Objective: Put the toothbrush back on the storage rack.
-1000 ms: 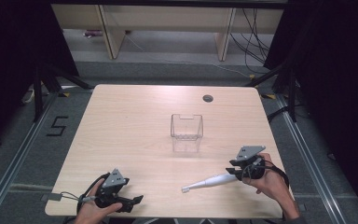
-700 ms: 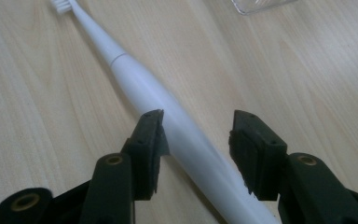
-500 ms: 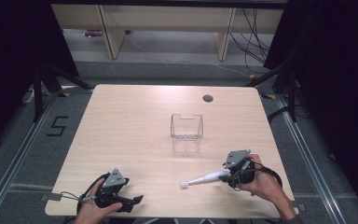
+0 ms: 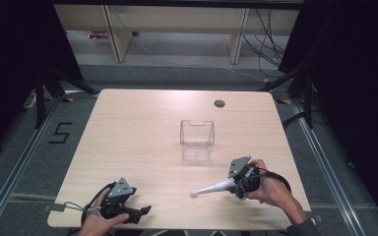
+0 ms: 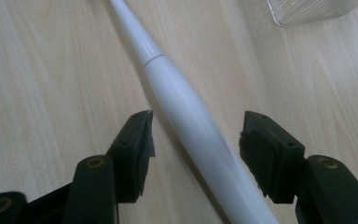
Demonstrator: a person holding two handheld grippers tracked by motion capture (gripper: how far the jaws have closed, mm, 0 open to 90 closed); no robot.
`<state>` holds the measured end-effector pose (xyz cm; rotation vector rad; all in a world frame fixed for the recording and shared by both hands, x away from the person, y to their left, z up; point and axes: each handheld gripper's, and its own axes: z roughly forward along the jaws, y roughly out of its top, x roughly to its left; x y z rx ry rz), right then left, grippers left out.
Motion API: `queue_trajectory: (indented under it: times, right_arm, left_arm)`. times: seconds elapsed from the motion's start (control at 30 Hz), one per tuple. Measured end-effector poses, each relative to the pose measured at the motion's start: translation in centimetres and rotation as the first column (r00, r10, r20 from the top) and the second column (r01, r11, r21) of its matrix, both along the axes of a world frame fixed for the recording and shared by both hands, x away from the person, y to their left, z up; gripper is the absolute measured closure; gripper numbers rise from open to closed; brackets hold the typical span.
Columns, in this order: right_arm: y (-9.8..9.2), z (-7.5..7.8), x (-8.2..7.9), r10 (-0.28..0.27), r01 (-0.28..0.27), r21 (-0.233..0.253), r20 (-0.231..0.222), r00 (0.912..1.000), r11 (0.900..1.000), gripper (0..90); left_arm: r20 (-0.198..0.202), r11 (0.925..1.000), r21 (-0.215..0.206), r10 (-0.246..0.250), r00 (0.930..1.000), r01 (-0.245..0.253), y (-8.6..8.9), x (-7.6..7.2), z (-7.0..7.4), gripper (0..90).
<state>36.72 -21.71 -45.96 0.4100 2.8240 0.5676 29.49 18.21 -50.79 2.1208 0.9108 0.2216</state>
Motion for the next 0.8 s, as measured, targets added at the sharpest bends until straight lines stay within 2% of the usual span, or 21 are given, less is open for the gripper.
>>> queue_trajectory:
  times: [0.13, 0.17, 0.27, 0.3, 0.4, 0.43, 0.47, 0.5, 0.6, 0.63, 0.67, 0.73, 0.8]
  right_arm:
    - [0.3, -0.3, 0.3, 0.009, -0.009, -0.019, -0.006, 0.9999, 1.0, 43.7]
    - [0.4, -0.4, 0.3, -0.004, 0.003, -0.033, -0.012, 0.9999, 0.999, 43.8]
    - [0.6, -0.6, 0.5, 0.013, -0.014, -0.046, -0.02, 0.9997, 0.999, 43.9]
    - [0.8, -0.7, 0.7, 0.034, -0.037, -0.066, -0.042, 0.9985, 0.997, 43.9]
    - [1.1, -0.8, 0.8, 0.036, -0.039, -0.08, -0.04, 0.9985, 0.996, 44.1]
    - [1.3, -0.9, 0.7, 0.021, -0.027, -0.09, -0.058, 0.9981, 0.996, 44.2]
    - [1.3, -0.9, 0.7, 0.021, -0.027, -0.09, -0.058, 0.9981, 0.996, 44.2]
    - [1.6, -1.0, 1.0, 0.046, -0.053, -0.111, -0.061, 0.9971, 0.992, 44.3]
    - [1.9, -1.1, 1.2, 0.057, -0.066, -0.121, -0.071, 0.9958, 0.99, 45.0]
    - [1.9, -1.1, 1.3, 0.057, -0.066, -0.126, -0.072, 0.9958, 0.99, 45.4]
    - [2.0, -1.1, 1.2, 0.024, -0.034, -0.126, -0.08, 0.9965, 0.991, 45.7]
    - [2.0, -1.1, 1.4, 0.038, -0.048, -0.142, -0.076, 0.9964, 0.989, 45.9]
    - [2.0, -1.3, 1.5, 0.023, -0.035, -0.154, -0.076, 0.9968, 0.988, 46.9]
  left_arm:
    - [0.0, 1.0, 0.0, 0.0, 1.0, 0.0, 0.0, 0.0, 0.0, 14.9]
    - [0.0, 1.0, 0.001, 0.0, 1.0, 0.0, 0.0, 0.0, 0.0, 14.9]
    - [-0.002, 1.0, 0.001, 0.0, 1.0, 0.0, 0.0, 0.0, 0.0, 14.9]
    - [0.0, 1.0, 0.001, -0.001, 1.0, 0.001, 0.0, 0.0, 0.0, 14.9]
    - [0.0, 1.0, 0.001, -0.001, 1.0, 0.001, 0.0, 0.0, 0.0, 14.9]
    - [-0.001, 1.0, 0.001, -0.001, 1.0, 0.001, 0.0, 0.0, 0.0, 14.9]
    - [-0.001, 1.0, 0.001, -0.001, 1.0, 0.001, 0.0, 0.0, 0.0, 14.9]
    - [-0.002, 1.0, 0.001, -0.001, 1.0, 0.001, 0.0, 0.0, 0.0, 14.9]
    - [0.0, 1.0, 0.0, -0.002, 1.0, 0.002, 0.0, 0.0, 0.0, 14.9]
    - [0.0, 1.0, 0.001, -0.003, 1.0, 0.003, 0.0, 0.0, 0.0, 14.9]
    - [0.001, 1.0, 0.001, -0.003, 1.0, 0.003, 0.0, 0.0, 0.0, 14.9]
    - [-0.001, 1.0, 0.0, -0.002, 1.0, 0.002, 0.0, 0.0, 0.0, 14.9]
    - [0.0, 1.0, 0.0, -0.003, 1.0, 0.003, 0.0, 0.0, 0.0, 14.9]
